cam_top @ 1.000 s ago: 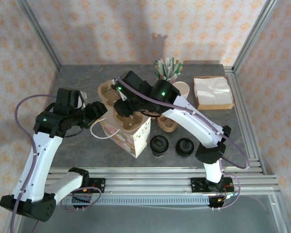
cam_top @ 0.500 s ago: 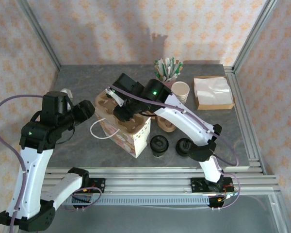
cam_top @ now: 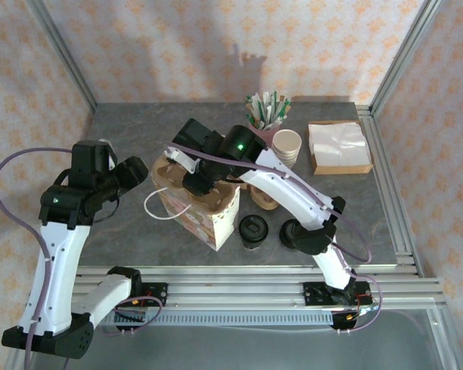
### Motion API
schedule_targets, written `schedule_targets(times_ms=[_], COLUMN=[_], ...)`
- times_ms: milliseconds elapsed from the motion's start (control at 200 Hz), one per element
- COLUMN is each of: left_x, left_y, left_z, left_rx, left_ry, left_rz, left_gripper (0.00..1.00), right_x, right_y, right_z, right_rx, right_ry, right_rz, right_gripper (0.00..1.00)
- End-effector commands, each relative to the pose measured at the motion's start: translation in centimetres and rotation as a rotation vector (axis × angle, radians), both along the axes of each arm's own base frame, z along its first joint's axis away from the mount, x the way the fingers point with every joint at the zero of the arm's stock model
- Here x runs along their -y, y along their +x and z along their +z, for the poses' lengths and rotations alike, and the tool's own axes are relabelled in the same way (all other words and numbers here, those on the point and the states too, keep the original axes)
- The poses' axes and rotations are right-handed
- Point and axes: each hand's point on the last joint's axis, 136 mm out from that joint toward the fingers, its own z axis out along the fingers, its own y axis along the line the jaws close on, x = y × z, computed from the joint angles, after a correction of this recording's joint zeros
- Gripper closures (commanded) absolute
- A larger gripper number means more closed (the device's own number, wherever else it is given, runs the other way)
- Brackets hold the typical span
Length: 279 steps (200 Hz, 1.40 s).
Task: Pack the takeout coffee
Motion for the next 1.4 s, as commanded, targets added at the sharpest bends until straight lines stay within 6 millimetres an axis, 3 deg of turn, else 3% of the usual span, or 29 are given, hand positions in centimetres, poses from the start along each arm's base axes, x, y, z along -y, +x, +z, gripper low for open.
schedule_targets(times_ms=[0, 385, 946, 1391], left_x=[-0.3, -0.8, -1.1, -1.3], left_y=[0.5, 0.8, 0.4, 0.4], left_z=[-0.2, -1.1, -1.6, -1.6], left_rx=[0.008, -0.007, -0.017, -0.02], left_ry=[0.006, 0.015, 0.03, 0.042], left_rz=[0.002, 0.025, 0.038, 0.044], left_gripper=[0.35, 0.35, 0.37, 0.39], right_x=[0.1, -0.7, -1.6, 0.1], right_y=[0.5, 1.3, 2.6, 2.0], right_z=[0.4, 3.4, 0.6, -1.4], right_rx=[0.012, 0.063, 0.051, -0.008], right_ry=[0.009, 0.127, 0.082, -0.002], right_rz=[0.016, -0.015, -0.04, -0.08], right_gripper=[0.66, 0.67, 0.67, 0.68])
